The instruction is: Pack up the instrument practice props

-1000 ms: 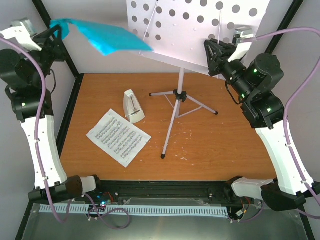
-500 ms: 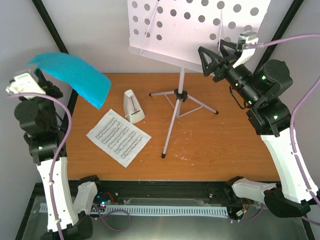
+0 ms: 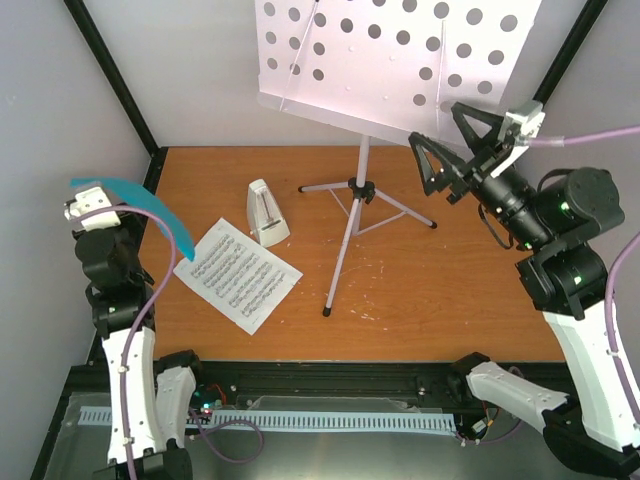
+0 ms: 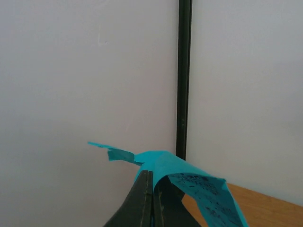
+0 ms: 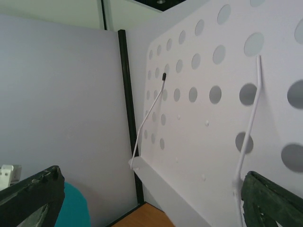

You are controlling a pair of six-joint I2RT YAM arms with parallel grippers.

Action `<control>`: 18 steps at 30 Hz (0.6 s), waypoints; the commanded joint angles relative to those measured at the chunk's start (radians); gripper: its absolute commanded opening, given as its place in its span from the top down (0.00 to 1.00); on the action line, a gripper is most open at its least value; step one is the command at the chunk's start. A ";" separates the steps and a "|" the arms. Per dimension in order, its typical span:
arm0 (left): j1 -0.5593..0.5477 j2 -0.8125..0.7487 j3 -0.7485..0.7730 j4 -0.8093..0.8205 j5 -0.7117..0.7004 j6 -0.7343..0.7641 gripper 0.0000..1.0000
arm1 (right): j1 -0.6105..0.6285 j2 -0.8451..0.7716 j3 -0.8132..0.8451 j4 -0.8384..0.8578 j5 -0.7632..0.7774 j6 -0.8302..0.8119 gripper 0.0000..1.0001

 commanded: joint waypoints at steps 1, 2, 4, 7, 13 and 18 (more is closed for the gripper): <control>-0.034 0.016 -0.016 0.086 -0.032 0.112 1.00 | 0.000 -0.085 -0.118 0.068 -0.004 -0.023 0.00; -0.056 0.034 -0.021 0.092 -0.050 0.141 1.00 | 0.000 -0.110 -0.155 0.081 0.003 -0.027 0.00; -0.112 0.077 -0.047 0.124 -0.096 0.206 1.00 | 0.001 -0.156 -0.220 0.096 0.035 -0.032 0.00; -0.159 0.156 -0.055 0.117 -0.094 0.247 1.00 | 0.000 -0.220 -0.312 0.102 0.107 -0.020 0.00; -0.226 0.411 -0.005 0.043 -0.056 0.269 1.00 | 0.000 -0.322 -0.506 0.112 0.230 0.028 0.00; -0.315 0.658 0.069 -0.033 -0.096 0.292 1.00 | 0.000 -0.352 -0.625 0.092 0.251 0.076 0.00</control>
